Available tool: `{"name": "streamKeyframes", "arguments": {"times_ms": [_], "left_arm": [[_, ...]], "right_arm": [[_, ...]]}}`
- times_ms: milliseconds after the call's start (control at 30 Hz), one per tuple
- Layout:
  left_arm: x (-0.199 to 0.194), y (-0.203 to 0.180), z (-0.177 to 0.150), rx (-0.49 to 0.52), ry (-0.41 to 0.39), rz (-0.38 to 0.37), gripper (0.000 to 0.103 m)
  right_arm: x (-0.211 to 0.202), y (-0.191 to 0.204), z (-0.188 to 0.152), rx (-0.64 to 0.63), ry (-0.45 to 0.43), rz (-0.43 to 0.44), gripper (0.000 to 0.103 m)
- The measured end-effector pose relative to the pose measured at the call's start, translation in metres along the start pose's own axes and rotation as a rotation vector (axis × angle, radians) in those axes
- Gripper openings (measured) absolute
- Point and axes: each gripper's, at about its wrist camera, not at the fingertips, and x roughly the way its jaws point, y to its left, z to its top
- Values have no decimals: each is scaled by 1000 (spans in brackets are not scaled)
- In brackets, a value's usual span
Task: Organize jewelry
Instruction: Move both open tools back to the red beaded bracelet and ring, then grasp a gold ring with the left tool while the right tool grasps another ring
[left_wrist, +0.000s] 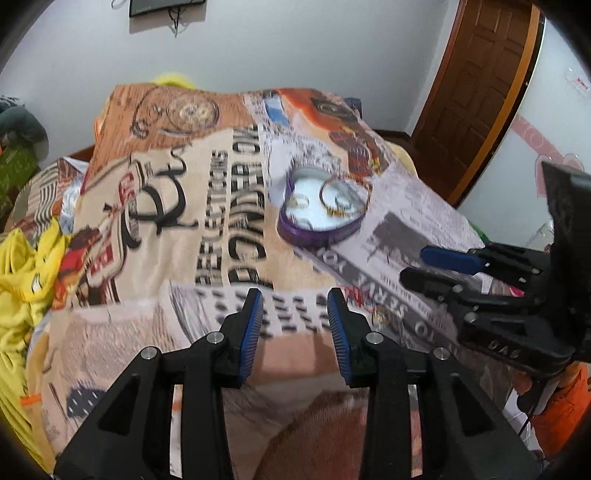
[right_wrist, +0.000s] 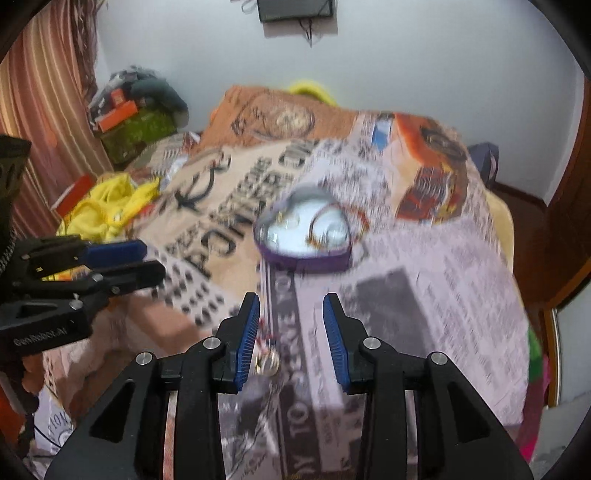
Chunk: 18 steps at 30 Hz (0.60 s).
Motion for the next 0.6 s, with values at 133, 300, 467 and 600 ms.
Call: {"name": "streamKeyframes", "arguments": {"times_ms": [133,300,467,600], "left_arm": [[7,-4,-13,5,33,-8,35],[13,-10,-23,25,62,-9,35],[19,-12,-24,27,76,-13,35],[26,-15,-21,24,91,-24,35]], "right_arm": [[15,4,-20,3,74,20,32],[29,12,-34,-24,128,18,32],[34,15,-40,-61,119,-6,32],[34,16,-41,-80,110,2,18]]}}
